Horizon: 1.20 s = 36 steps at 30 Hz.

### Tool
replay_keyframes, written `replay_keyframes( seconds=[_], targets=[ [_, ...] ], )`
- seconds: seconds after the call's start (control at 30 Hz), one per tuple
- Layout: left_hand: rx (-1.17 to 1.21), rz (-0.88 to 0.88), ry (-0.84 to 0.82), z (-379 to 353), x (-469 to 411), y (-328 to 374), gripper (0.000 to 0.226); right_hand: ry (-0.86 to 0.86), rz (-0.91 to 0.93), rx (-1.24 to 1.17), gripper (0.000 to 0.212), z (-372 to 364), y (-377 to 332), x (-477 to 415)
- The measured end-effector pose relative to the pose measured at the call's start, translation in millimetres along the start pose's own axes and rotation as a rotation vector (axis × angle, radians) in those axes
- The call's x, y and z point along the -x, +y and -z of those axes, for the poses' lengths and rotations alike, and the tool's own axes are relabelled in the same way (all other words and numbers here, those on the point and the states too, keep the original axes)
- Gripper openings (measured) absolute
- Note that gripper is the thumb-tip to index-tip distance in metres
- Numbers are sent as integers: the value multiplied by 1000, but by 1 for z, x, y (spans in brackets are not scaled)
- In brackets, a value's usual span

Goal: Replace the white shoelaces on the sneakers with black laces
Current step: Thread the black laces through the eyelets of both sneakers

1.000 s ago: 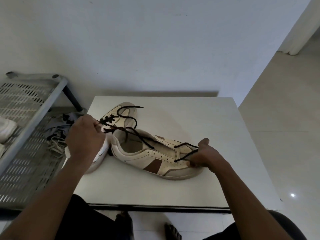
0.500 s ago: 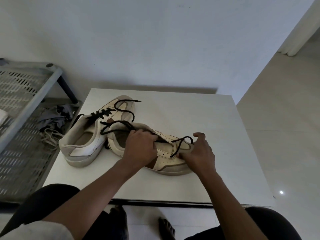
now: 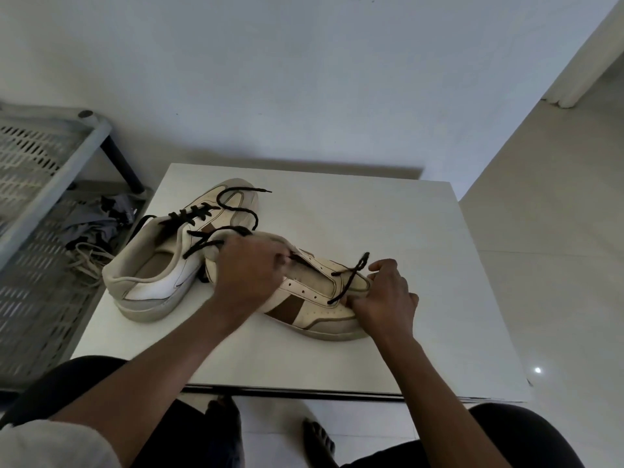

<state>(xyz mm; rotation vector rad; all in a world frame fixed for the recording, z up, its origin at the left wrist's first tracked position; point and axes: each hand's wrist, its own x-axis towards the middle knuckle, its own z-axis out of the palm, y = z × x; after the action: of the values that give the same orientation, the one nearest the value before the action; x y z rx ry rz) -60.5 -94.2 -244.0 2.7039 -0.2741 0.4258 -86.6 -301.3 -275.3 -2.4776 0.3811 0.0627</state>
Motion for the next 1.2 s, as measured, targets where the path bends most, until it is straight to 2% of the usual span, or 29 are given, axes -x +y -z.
replay_keyframes(
  seconds=[0.13, 0.23, 0.3, 0.37, 0.43, 0.5, 0.63, 0.7, 0.83, 0.97, 1.07, 1.2],
  targets=[
    [-33, 253, 195, 38, -12, -42, 10, -6, -6, 49, 58, 3, -2, 2],
    [-38, 430, 250, 42, -13, -58, 11, -30, -4, 71, 56, 7, -4, 2],
    [-161, 369, 245, 34, -7, -46, 17, -61, 5, 95, 54, 8, -6, 1],
    [-220, 142, 223, 22, 0, -21, 19, -102, 24, 102, 50, 10, -6, 0],
    [-178, -111, 100, 9, 6, -1, 12, -138, 63, 71, 49, 11, -7, -2],
    [-157, -196, -32, -6, 10, 7, 17, -154, 117, 47, 49, 10, -9, -3],
    [-225, -77, -189, -16, 8, 21, 20, -112, 197, -28, 41, 1, -12, -4],
    [-244, -48, -232, -20, 5, 26, 22, -42, 245, -82, 29, -3, -13, -5],
    [-166, 25, -258, -26, 4, 27, 24, 23, 236, -202, 21, -5, -18, -7],
    [-64, 19, -154, -33, 8, 26, 14, -26, 214, -220, 18, -4, -18, -14],
    [-51, 8, -65, -35, 9, 21, 6, -55, 257, -196, 23, -5, -16, -14],
    [-49, 19, 55, -23, 5, 15, 6, -119, 298, -186, 26, -7, -12, -12]
  ],
)
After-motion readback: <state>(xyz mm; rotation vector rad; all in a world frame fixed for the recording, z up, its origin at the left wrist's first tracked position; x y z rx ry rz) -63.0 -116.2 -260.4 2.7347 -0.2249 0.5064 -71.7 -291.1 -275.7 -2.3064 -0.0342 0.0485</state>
